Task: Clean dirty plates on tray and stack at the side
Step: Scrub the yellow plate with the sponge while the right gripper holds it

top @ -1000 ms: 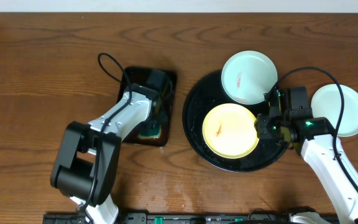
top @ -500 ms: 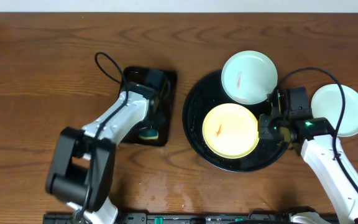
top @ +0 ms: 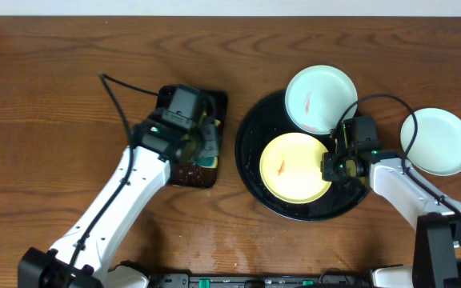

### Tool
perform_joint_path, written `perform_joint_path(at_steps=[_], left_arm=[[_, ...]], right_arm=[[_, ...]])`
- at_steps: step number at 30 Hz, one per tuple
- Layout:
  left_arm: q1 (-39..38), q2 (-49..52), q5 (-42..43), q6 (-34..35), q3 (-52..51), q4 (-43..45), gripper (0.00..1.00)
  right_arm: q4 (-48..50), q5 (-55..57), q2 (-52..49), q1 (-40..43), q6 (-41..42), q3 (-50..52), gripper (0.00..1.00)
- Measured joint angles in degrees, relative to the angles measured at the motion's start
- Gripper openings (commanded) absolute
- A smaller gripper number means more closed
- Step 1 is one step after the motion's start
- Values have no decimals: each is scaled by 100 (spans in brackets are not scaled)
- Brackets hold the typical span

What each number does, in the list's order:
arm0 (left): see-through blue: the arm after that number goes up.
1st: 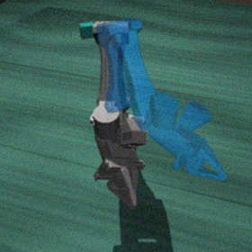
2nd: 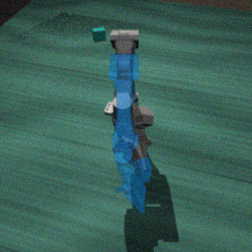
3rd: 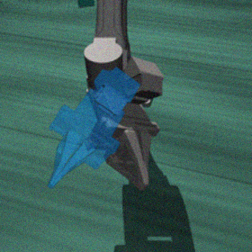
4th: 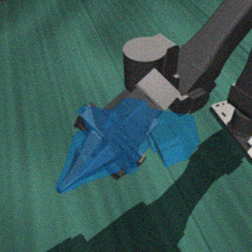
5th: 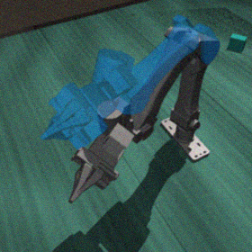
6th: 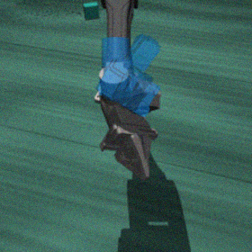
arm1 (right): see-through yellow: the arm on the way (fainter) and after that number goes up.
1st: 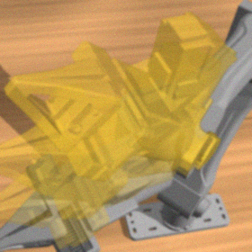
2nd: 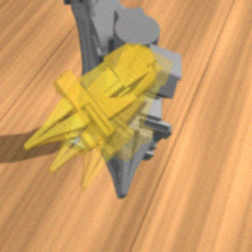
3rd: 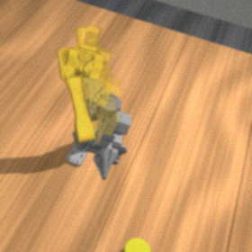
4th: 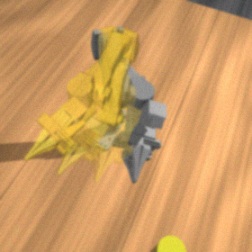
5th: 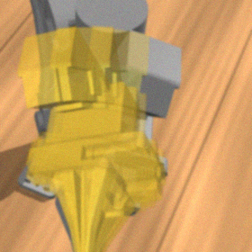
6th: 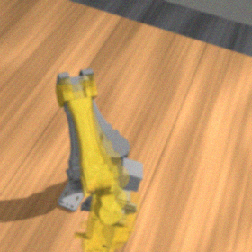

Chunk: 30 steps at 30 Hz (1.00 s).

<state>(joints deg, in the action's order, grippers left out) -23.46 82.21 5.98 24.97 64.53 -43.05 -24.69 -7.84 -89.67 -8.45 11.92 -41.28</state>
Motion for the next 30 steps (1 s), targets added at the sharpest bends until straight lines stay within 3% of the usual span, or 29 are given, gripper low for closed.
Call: perform_joint_path(at_steps=[10, 22, 30], left_arm=[[-1423, 588, 638, -4, 7, 1440, 7], [-2232, 2817, 1097, 1064, 22, 3364, 8], [-1993, 3121, 1469, 1141, 420, 2782, 7]], right_arm=[[26, -39, -101, 24, 50, -85, 1], [-11, -57, -109, 22, 68, -103, 1], [-76, -79, -109, 22, 79, -111, 1]])
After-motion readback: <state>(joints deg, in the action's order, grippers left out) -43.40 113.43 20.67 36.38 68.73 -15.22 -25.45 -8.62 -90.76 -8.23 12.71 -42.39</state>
